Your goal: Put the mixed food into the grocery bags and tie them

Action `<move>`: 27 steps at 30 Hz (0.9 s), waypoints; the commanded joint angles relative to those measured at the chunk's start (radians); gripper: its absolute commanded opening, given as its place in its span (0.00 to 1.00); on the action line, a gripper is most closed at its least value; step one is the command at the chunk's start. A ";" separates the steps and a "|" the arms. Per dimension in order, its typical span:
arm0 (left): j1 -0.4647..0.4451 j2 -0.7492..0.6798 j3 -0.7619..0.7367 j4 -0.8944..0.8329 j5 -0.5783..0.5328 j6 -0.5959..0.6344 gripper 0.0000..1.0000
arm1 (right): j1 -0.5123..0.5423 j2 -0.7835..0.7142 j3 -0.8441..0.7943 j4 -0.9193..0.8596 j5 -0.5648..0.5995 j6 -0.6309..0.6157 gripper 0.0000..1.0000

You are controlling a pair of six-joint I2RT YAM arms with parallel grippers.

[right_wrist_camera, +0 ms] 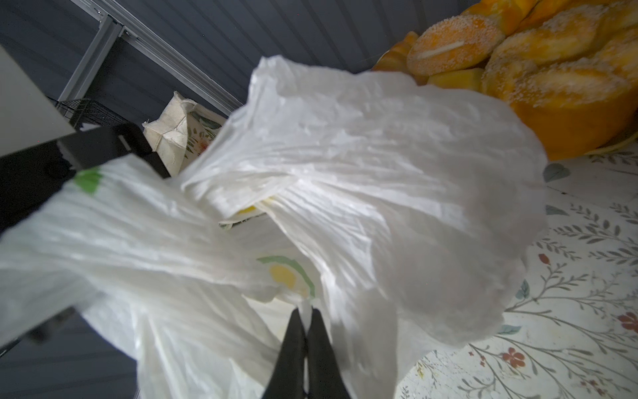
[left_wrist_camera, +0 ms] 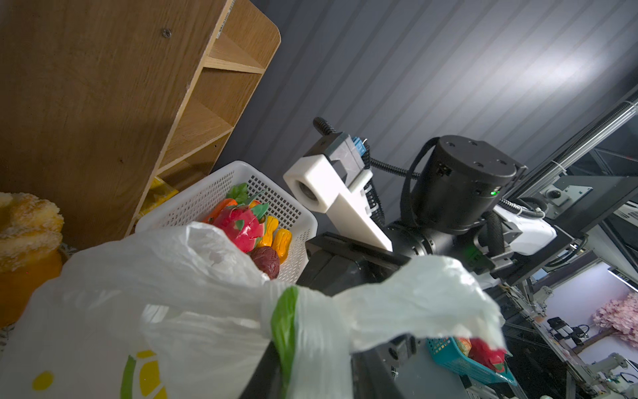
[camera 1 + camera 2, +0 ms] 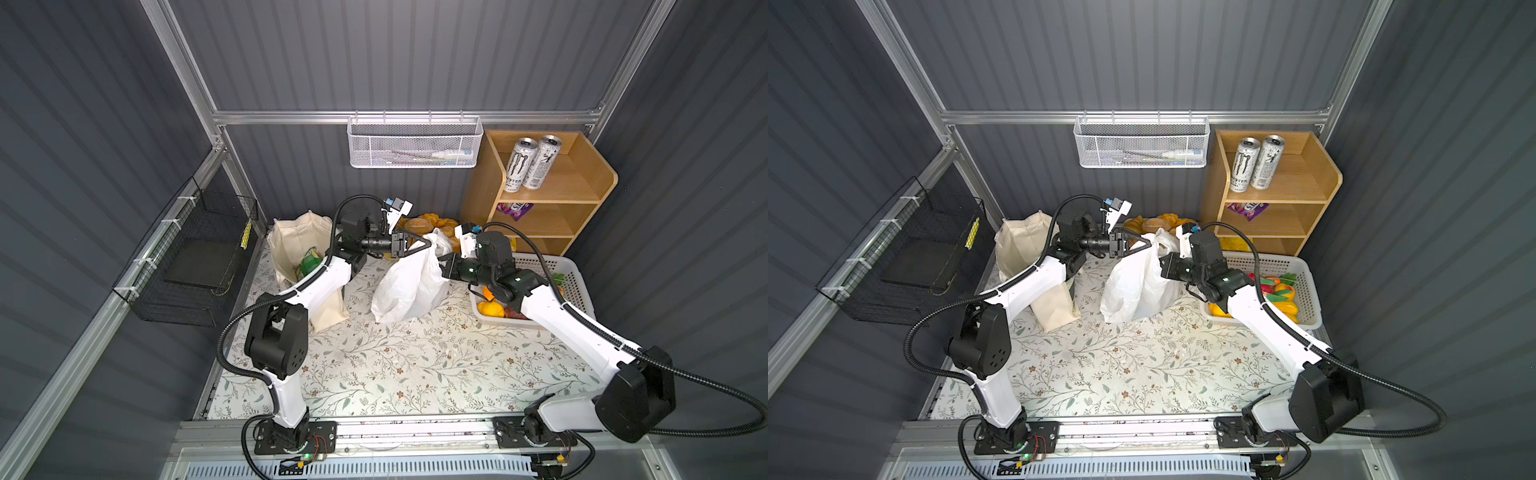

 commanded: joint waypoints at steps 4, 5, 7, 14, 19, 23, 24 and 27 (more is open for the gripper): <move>0.007 -0.034 -0.006 -0.219 -0.105 0.198 0.29 | 0.000 -0.032 0.013 -0.008 0.038 -0.020 0.00; 0.005 -0.043 -0.007 -0.269 -0.137 0.244 0.30 | 0.000 -0.029 0.021 -0.012 0.036 -0.022 0.00; 0.005 -0.057 -0.017 -0.308 -0.179 0.283 0.31 | 0.000 -0.020 0.033 -0.019 0.029 -0.027 0.00; 0.002 -0.071 -0.055 -0.242 -0.188 0.263 0.34 | -0.001 0.010 0.028 -0.005 0.006 -0.011 0.00; -0.006 -0.075 -0.066 -0.155 -0.128 0.209 0.35 | 0.001 0.027 0.023 -0.002 -0.001 -0.009 0.00; -0.012 -0.062 -0.066 -0.137 -0.090 0.188 0.35 | 0.001 0.043 0.030 0.001 -0.006 -0.008 0.00; -0.013 -0.062 -0.066 -0.135 -0.091 0.185 0.36 | 0.001 0.045 0.031 0.001 -0.010 -0.008 0.00; -0.018 -0.056 -0.066 -0.106 -0.091 0.165 0.37 | 0.001 0.045 0.030 0.002 -0.013 -0.009 0.00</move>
